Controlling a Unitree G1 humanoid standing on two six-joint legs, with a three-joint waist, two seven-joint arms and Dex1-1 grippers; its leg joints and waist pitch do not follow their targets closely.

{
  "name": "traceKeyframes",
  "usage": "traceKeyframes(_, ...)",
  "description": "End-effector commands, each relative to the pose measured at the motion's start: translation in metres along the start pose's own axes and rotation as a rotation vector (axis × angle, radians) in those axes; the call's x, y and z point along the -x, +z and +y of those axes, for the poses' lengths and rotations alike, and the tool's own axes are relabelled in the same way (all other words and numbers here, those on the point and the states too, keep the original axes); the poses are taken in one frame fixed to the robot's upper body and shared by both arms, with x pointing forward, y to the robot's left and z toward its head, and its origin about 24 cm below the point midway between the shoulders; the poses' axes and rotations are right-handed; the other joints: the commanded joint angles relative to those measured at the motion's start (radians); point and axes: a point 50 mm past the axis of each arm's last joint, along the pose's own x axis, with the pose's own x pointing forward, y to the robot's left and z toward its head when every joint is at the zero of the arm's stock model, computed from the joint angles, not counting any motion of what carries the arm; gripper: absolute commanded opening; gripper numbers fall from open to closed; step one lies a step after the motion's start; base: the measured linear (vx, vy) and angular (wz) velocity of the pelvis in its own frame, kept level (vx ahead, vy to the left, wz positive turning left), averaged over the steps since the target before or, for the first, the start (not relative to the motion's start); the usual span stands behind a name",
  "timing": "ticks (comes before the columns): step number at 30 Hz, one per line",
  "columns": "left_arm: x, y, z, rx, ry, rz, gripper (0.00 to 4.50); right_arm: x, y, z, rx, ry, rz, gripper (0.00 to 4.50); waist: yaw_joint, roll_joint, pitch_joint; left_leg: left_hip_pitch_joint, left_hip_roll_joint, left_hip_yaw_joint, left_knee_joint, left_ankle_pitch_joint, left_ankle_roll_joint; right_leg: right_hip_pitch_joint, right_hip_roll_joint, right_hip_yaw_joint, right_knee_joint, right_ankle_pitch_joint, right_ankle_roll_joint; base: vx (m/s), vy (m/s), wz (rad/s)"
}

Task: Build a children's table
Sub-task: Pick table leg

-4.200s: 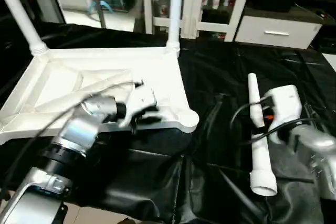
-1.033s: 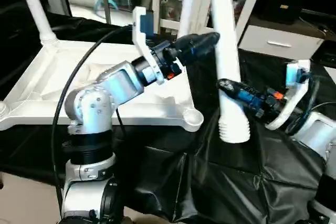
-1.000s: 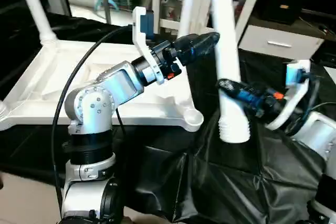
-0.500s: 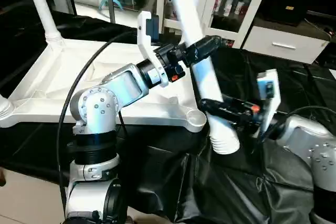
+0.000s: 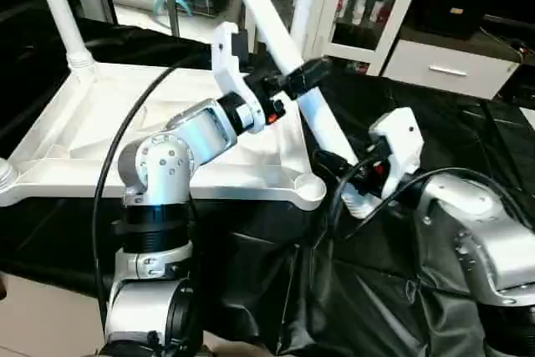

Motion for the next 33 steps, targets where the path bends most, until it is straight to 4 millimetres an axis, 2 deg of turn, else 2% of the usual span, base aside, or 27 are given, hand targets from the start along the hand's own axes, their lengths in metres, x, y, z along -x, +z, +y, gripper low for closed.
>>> traceKeyframes(1, -0.004, 0.003, -0.001, 0.002, 0.026, -0.013, 4.16, -0.001, -0.004, 0.000, 0.053, -0.024, 0.013, 1.83, -0.003, 0.000, -0.068, 0.007, 0.030, -0.010, -0.067, -0.124, -0.010, 0.058, -0.061, 0.046, -0.071, -0.125, -0.133, 0.000, 0.000, 0.00)
traceKeyframes(3, -0.006, 0.001, 0.000, 0.017, 0.033, -0.006, 4.12, -0.005, -0.004, 0.002, 0.094, -0.066, 0.001, 1.83, -0.004, 0.000, -0.068, 0.008, 0.030, -0.009, -0.066, -0.124, -0.009, 0.057, -0.061, 0.046, -0.072, -0.119, -0.140, 0.000, 0.000, 0.00)
traceKeyframes(5, -0.006, 0.000, 0.000, 0.011, 0.034, 0.000, 3.74, -0.006, -0.003, 0.002, 0.098, -0.081, -0.002, 1.83, -0.006, 0.001, -0.068, 0.010, 0.030, -0.009, -0.068, -0.132, -0.009, 0.057, -0.059, 0.046, -0.071, -0.121, -0.145, 0.000, 0.000, 0.00)
traceKeyframes(7, -0.007, -0.003, -0.001, 0.004, 0.037, 0.009, 3.74, -0.008, -0.001, 0.001, 0.131, -0.125, -0.015, 1.83, -0.006, 0.005, -0.067, 0.011, 0.032, -0.010, -0.069, -0.137, -0.013, 0.055, -0.060, 0.046, -0.071, -0.119, -0.147, 0.000, 0.000, 0.00)
traceKeyframes(11, -0.008, -0.005, 0.000, 0.012, 0.048, 0.012, 3.28, -0.011, 0.002, 0.000, 0.172, -0.219, -0.053, 1.83, -0.008, 0.003, -0.066, 0.011, 0.030, -0.008, -0.070, -0.150, -0.020, 0.054, -0.060, 0.047, -0.073, -0.131, -0.139, 0.000, 0.000, 0.00)
traceKeyframes(13, -0.009, -0.006, -0.001, 0.020, 0.036, 0.012, 3.24, -0.013, -0.001, 0.003, 0.180, -0.214, -0.048, 1.83, -0.010, 0.003, -0.067, 0.011, 0.029, -0.008, -0.070, -0.158, -0.020, 0.055, -0.059, 0.047, -0.073, -0.137, -0.134, 0.000, 0.000, 0.00)
traceKeyframes(15, -0.009, -0.006, -0.002, 0.024, 0.029, 0.014, 2.86, -0.013, -0.002, 0.005, 0.200, -0.208, -0.043, 1.83, -0.010, 0.006, -0.067, 0.012, 0.029, -0.009, -0.069, -0.160, -0.017, 0.056, -0.058, 0.047, -0.072, -0.127, -0.131, 0.000, 0.000, 0.00)
traceKeyframes(20, -0.010, -0.006, -0.003, 0.026, 0.018, 0.014, 2.57, -0.015, -0.003, 0.009, 0.225, -0.192, -0.045, 1.83, -0.010, 0.006, -0.067, 0.011, 0.028, -0.008, -0.068, -0.155, -0.011, 0.057, -0.057, 0.048, -0.071, -0.102, -0.133, 0.000, 0.000, 0.00)
traceKeyframes(21, -0.010, -0.006, -0.003, 0.027, 0.015, 0.014, 2.35, -0.015, -0.003, 0.009, 0.237, -0.197, -0.047, 1.83, -0.010, 0.006, -0.067, 0.011, 0.028, -0.008, -0.068, -0.155, -0.011, 0.057, -0.057, 0.048, -0.071, -0.101, -0.135, 0.000, 0.000, 0.00)
traceKeyframes(25, -0.010, -0.006, -0.004, 0.034, 0.006, 0.012, 2.05, -0.015, -0.002, 0.007, 0.237, -0.212, -0.055, 1.83, -0.011, 0.007, -0.067, 0.013, 0.029, -0.008, -0.068, -0.164, -0.011, 0.056, -0.056, 0.048, -0.071, -0.108, -0.138, 0.000, 0.000, 0.00)
traceKeyframes(33, -0.008, 0.000, 0.000, 0.046, 0.018, -0.019, 1.81, -0.015, -0.001, 0.006, 0.255, -0.214, -0.061, 1.83, -0.011, 0.005, -0.067, 0.012, 0.028, -0.007, -0.067, -0.157, -0.005, 0.057, -0.056, 0.048, -0.070, -0.098, -0.141, 0.000, 0.000, 0.00)
